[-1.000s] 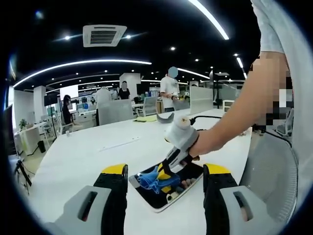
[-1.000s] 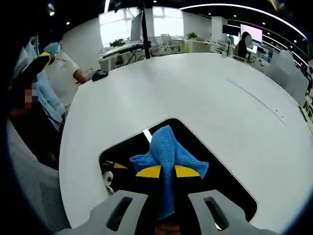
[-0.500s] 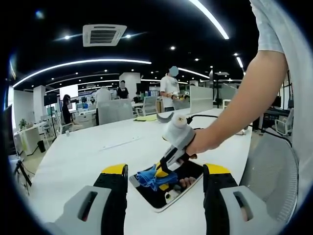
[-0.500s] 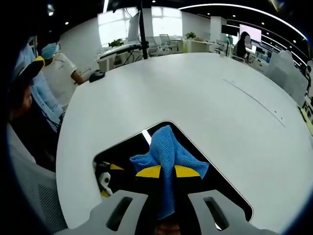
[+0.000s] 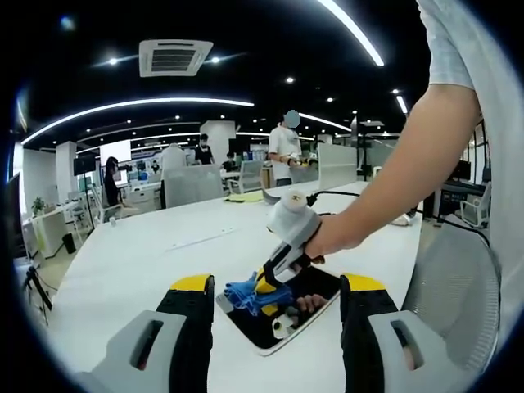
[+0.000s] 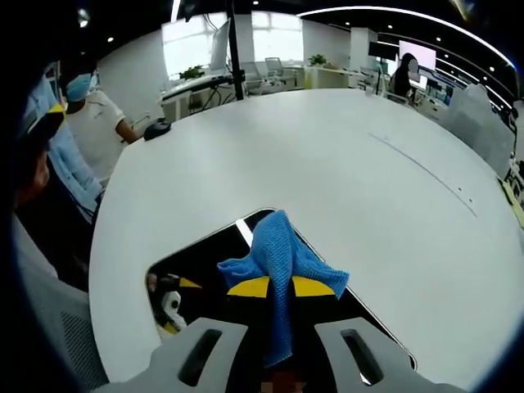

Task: Wipe the mirror surface with the cleaning cloth until all visible marks leave the cleaned area.

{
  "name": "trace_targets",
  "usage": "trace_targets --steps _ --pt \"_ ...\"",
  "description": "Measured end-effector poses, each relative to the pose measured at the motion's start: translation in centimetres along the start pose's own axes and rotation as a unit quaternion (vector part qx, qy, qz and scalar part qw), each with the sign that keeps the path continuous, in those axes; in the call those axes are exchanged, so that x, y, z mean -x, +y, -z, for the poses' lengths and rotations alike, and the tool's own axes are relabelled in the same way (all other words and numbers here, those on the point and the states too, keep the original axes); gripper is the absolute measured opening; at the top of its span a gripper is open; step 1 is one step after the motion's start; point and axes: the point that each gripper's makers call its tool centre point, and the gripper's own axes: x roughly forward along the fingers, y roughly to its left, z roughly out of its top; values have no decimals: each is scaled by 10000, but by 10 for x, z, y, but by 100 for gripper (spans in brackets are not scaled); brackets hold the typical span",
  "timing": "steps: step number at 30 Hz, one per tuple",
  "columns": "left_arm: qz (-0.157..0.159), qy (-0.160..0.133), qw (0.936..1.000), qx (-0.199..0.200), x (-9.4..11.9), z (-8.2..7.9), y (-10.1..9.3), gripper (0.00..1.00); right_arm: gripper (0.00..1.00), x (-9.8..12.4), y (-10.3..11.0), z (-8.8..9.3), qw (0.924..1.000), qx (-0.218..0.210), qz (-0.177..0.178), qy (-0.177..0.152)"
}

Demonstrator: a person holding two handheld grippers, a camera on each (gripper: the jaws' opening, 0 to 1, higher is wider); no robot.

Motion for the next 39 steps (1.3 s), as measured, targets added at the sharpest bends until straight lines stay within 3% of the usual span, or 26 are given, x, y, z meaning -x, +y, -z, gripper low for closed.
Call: trace_targets --steps 39 --pt "-2 29 10000 57 -2 4 6 62 3 -12 -19 -13 9998 -116 113 -73"
